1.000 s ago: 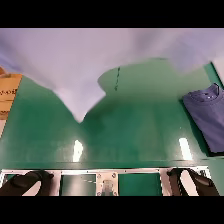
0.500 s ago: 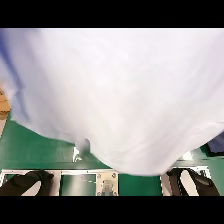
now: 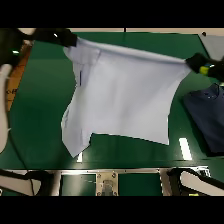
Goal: Fold the shirts.
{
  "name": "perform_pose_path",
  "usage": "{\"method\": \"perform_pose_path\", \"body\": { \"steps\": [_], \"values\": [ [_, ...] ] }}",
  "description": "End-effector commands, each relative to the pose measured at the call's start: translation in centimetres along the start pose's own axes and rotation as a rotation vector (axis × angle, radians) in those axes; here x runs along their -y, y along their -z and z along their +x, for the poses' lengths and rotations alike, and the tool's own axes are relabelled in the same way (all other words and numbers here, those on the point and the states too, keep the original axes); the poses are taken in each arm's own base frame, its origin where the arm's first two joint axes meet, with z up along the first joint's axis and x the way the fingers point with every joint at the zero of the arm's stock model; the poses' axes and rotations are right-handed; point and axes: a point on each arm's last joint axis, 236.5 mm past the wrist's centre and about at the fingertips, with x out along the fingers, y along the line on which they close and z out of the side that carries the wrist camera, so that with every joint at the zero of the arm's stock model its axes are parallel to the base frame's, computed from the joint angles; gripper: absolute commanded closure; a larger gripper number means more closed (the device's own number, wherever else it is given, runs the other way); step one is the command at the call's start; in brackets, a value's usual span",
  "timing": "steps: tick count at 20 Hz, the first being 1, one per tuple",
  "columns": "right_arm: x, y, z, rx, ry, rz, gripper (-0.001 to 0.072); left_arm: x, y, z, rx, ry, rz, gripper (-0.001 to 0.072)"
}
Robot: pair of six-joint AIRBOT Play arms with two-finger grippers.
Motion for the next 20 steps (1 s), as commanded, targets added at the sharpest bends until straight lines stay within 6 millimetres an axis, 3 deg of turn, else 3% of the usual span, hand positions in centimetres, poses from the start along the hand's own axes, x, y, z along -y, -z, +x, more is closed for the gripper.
{"method": "perform_pose_path", "body": {
  "steps": [1, 3, 4, 5, 6, 7, 8, 9, 10, 11, 12, 15, 16, 17, 18, 20],
  "values": [
    [3.6, 8.2, 10.0, -0.199, 0.043, 0.039, 0.0699, 1.0, 7.4, 10.5, -0.130, 0.117, -0.171, 0.0681],
    [4.1, 10.6, 12.6, -0.269, 0.038, 0.064, 0.0697, 1.6, 10.4, 12.2, -0.209, 0.151, -0.207, 0.0680],
    [4.0, 11.2, 13.0, -0.296, 0.028, 0.072, 0.0635, 1.8, 11.4, 12.3, -0.245, 0.160, -0.218, 0.0677],
    [4.2, 11.2, 12.8, -0.308, 0.025, 0.069, 0.0464, 1.9, 11.8, 12.0, -0.268, 0.166, -0.213, 0.0491],
    [4.3, 10.8, 12.0, -0.324, 0.013, 0.076, 0.0381, 1.8, 11.8, 11.3, -0.288, 0.172, -0.210, 0.0255],
    [4.5, 10.3, 10.8, -0.351, -0.006, 0.098, 0.0383, 1.4, 11.6, 10.2, -0.315, 0.181, -0.213, 0.0240],
    [5.0, 9.7, 9.0, -0.383, -0.025, 0.144, 0.0406, 0.9, 11.3, 8.6, -0.352, 0.198, -0.207, 0.0241],
    [5.7, 9.1, 7.0, -0.408, -0.039, 0.181, 0.0582, 0.3, 10.8, 7.0, -0.381, 0.210, -0.201, 0.0242],
    [6.5, 8.7, 5.1, -0.427, -0.048, 0.205, 0.0697, -0.7, 10.3, 5.2, -0.404, 0.217, -0.201, 0.0243],
    [7.2, 8.5, 3.1, -0.444, -0.055, 0.232, 0.0698, -1.9, 10.0, 3.6, -0.413, 0.213, -0.211, 0.0360],
    [8.0, 8.9, 1.0, -0.461, -0.054, 0.264, 0.0699, -3.2, 10.0, 2.0, -0.423, 0.207, -0.224, 0.0670],
    [11.6, 12.8, -4.8, -0.507, 0.077, 0.295, 0.0698, -5.2, 11.9, -1.2, -0.484, 0.223, -0.286, 0.0681],
    [12.9, 15.3, -6.7, -0.550, 0.140, 0.323, 0.0652, -5.4, 12.9, -2.2, -0.518, 0.245, -0.290, 0.0681],
    [13.7, 17.8, -8.1, -0.600, 0.177, 0.353, 0.0483, -5.5, 13.6, -2.7, -0.530, 0.277, -0.310, 0.0681],
    [14.1, 20.5, -9.1, -0.660, 0.191, 0.388, 0.0369, -5.2, 13.6, -3.1, -0.510, 0.332, -0.349, 0.0681],
    [13.7, 25.2, -9.7, -0.752, 0.174, 0.443, 0.0341, -4.5, 14.8, -5.0, -0.502, 0.450, -0.415, 0.0682]
  ]
}}
